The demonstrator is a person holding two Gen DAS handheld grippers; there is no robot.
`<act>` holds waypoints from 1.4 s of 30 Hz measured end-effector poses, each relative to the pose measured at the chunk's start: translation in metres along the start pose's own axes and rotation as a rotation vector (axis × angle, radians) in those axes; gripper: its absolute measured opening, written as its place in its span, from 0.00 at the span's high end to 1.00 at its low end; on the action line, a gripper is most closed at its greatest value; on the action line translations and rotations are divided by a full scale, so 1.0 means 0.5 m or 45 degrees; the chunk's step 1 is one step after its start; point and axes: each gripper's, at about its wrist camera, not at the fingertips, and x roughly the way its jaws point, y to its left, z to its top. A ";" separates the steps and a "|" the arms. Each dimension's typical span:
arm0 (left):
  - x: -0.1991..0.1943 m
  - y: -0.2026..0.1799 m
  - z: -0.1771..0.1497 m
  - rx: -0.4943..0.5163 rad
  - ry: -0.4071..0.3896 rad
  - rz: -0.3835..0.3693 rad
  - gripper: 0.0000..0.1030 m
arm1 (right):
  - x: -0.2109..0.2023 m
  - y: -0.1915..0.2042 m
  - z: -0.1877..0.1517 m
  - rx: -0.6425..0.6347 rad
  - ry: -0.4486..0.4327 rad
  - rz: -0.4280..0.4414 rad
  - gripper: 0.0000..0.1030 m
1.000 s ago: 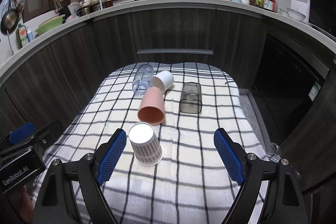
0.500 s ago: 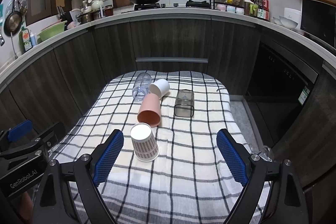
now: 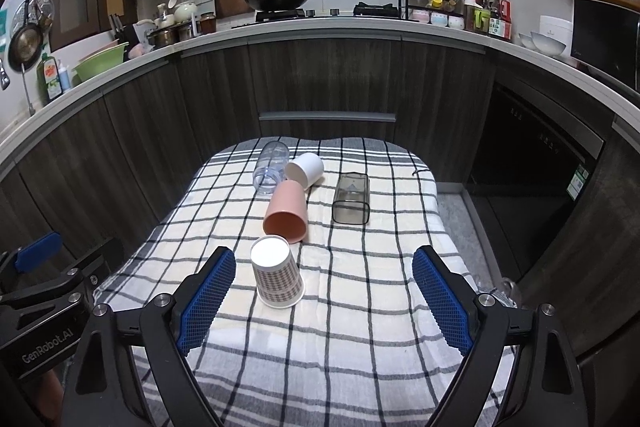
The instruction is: Flip cup upside down
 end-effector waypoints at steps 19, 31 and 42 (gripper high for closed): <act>0.000 0.001 -0.004 -0.003 0.006 -0.003 0.08 | 0.002 -0.003 0.000 0.001 0.001 0.003 0.12; 0.000 0.000 -0.005 -0.002 0.007 -0.002 0.07 | 0.002 -0.004 0.000 0.002 0.000 0.003 0.12; 0.002 -0.001 -0.008 -0.003 0.010 -0.001 0.05 | 0.001 -0.005 0.000 0.003 0.000 0.005 0.12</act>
